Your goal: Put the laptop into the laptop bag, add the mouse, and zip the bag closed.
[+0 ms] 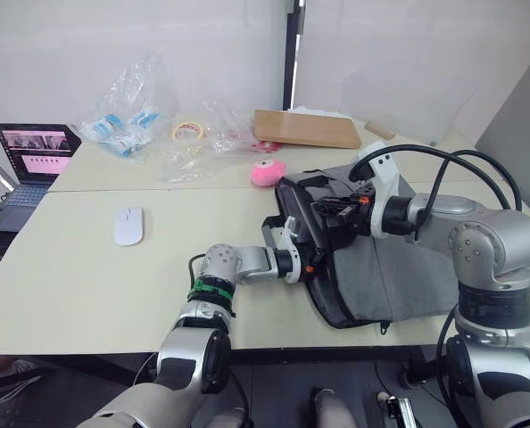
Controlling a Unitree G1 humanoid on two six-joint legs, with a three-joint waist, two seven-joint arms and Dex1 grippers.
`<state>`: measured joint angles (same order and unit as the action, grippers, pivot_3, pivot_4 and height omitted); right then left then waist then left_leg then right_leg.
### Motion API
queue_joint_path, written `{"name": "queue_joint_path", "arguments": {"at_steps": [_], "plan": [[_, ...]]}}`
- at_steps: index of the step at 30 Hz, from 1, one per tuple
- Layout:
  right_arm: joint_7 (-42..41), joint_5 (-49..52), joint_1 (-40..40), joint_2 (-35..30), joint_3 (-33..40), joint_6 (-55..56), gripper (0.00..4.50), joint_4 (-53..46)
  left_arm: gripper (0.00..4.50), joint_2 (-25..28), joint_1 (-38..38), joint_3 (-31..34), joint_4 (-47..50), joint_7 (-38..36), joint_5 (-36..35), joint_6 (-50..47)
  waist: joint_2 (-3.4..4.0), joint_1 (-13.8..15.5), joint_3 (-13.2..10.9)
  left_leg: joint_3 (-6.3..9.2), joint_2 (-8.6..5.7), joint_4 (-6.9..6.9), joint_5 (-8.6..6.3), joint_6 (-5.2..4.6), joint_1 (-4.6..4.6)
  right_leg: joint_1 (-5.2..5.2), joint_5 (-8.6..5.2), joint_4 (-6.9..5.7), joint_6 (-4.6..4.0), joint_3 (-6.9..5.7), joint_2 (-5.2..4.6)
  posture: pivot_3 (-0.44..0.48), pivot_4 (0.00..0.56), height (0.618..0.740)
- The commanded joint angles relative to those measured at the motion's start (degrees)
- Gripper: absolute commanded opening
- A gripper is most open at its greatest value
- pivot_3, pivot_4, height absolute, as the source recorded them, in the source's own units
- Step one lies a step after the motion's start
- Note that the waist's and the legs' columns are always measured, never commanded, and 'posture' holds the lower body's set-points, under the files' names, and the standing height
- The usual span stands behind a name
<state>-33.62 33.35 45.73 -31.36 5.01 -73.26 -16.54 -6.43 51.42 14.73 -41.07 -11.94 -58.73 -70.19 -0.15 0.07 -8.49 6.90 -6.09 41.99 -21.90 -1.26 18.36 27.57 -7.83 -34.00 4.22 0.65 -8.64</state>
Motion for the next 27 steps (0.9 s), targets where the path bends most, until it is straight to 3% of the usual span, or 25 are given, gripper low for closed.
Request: {"name": "queue_joint_path", "arguments": {"at_steps": [1,3,7,19,27], "plan": [[-0.76,1.6,0.31,-0.67,0.35,1.24,0.04,-2.27,0.29,-2.61,-1.22,0.13,3.46,-1.8,0.16,-1.48,0.0,-0.1,0.0,0.01,0.0,0.0,0.0,0.0,0.0,0.0,0.0,0.0,0.0,-0.01,0.0,0.0,0.15,0.74],[-0.86,1.56,0.38,-0.87,0.08,1.66,0.0,-1.84,1.31,-2.95,-1.31,0.48,3.61,-1.53,0.57,-0.93,0.0,-0.11,0.0,0.02,0.0,-0.02,0.0,0.0,0.0,0.0,0.0,0.0,0.0,-0.02,0.0,0.0,0.15,0.74],[-0.83,1.64,0.38,-1.09,-0.18,2.09,0.0,-1.49,2.57,-3.36,-1.57,1.06,3.85,-0.69,1.49,-0.77,0.0,-0.2,0.0,0.01,0.0,-0.02,0.0,0.0,0.0,0.0,0.0,0.01,0.0,-0.01,0.0,0.0,0.15,0.74],[-1.05,1.4,0.24,-1.51,-1.14,3.6,0.0,-0.44,2.57,-0.83,-5.36,4.06,10.41,-0.56,0.05,-5.25,0.0,-0.76,0.0,0.02,0.02,-0.06,0.0,0.0,-0.02,0.01,0.0,0.02,0.0,-0.02,0.04,0.0,0.15,0.74],[-1.21,1.31,0.35,-1.46,-1.53,3.97,0.0,0.06,0.24,-0.78,-6.75,6.28,12.41,-0.09,0.39,-7.2,0.0,-0.85,0.0,0.01,0.02,-0.07,0.0,0.0,-0.04,0.01,0.0,0.02,0.0,-0.01,0.08,0.0,0.15,0.74]]}}
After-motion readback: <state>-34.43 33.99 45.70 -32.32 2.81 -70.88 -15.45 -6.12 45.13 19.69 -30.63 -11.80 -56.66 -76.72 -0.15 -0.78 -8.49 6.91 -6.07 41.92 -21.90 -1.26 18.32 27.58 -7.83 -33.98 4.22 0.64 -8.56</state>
